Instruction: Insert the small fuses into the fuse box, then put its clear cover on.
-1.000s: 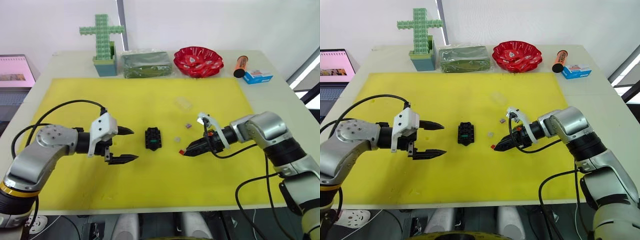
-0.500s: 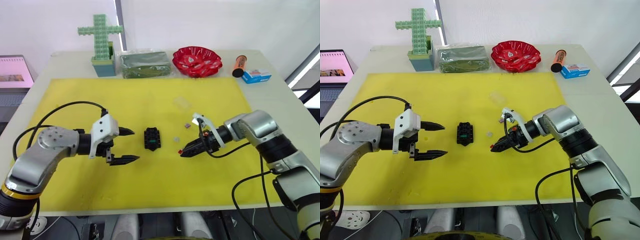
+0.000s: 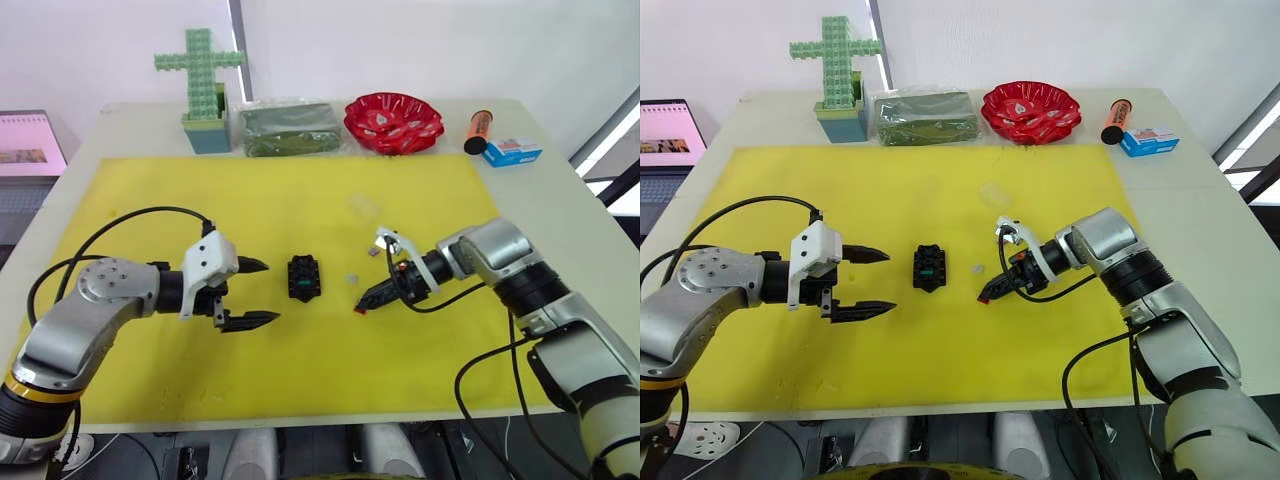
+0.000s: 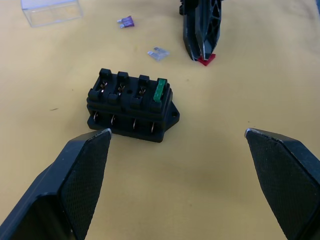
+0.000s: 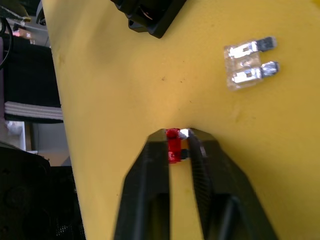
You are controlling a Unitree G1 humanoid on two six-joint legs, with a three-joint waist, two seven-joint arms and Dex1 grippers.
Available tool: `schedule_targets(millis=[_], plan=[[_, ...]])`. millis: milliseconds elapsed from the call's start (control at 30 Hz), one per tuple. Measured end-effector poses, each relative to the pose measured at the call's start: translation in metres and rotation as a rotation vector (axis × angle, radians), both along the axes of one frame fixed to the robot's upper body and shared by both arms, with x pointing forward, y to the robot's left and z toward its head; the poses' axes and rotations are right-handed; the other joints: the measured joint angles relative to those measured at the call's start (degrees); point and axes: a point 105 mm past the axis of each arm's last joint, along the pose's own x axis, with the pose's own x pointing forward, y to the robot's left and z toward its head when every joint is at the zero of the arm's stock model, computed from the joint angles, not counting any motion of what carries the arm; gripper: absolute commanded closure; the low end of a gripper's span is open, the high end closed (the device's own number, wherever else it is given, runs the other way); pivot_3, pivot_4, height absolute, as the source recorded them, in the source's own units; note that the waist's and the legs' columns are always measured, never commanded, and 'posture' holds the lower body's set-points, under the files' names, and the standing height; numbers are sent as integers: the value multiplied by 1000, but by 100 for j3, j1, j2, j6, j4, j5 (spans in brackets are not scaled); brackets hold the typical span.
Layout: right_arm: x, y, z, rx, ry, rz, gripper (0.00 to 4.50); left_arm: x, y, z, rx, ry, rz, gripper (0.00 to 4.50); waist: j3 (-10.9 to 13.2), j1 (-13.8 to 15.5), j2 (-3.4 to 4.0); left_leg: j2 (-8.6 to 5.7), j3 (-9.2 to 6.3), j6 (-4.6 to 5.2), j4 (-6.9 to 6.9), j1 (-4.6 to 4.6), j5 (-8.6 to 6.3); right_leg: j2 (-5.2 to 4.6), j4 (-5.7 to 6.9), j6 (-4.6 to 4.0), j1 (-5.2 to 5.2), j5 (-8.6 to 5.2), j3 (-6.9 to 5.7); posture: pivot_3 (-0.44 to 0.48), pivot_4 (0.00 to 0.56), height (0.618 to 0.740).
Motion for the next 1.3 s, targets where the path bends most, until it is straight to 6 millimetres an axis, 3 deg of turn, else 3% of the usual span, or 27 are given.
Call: schedule_targets(millis=[767, 900, 1300], plan=[[-2, -4, -2, -14, -6, 52, 3767, 2, 0, 1, 3, -14, 6, 0, 0, 13, 0, -1, 0, 0, 2, 0, 0, -1, 0, 0, 1, 0, 0, 0, 150, 740], [-3, -4, -2, -15, -7, 63, 4474, 2, 0, 0, 7, -16, 9, 0, 0, 13, 0, -1, 0, 0, 1, 0, 0, -1, 0, 0, 1, 0, 0, 0, 150, 740], [-4, -5, -1, -15, -1, 63, 4474, 3, -2, 3, 0, -26, 5, 0, 0, 18, 0, -2, 0, 0, 2, 0, 0, -1, 0, 0, 2, 0, 0, 0, 150, 740]])
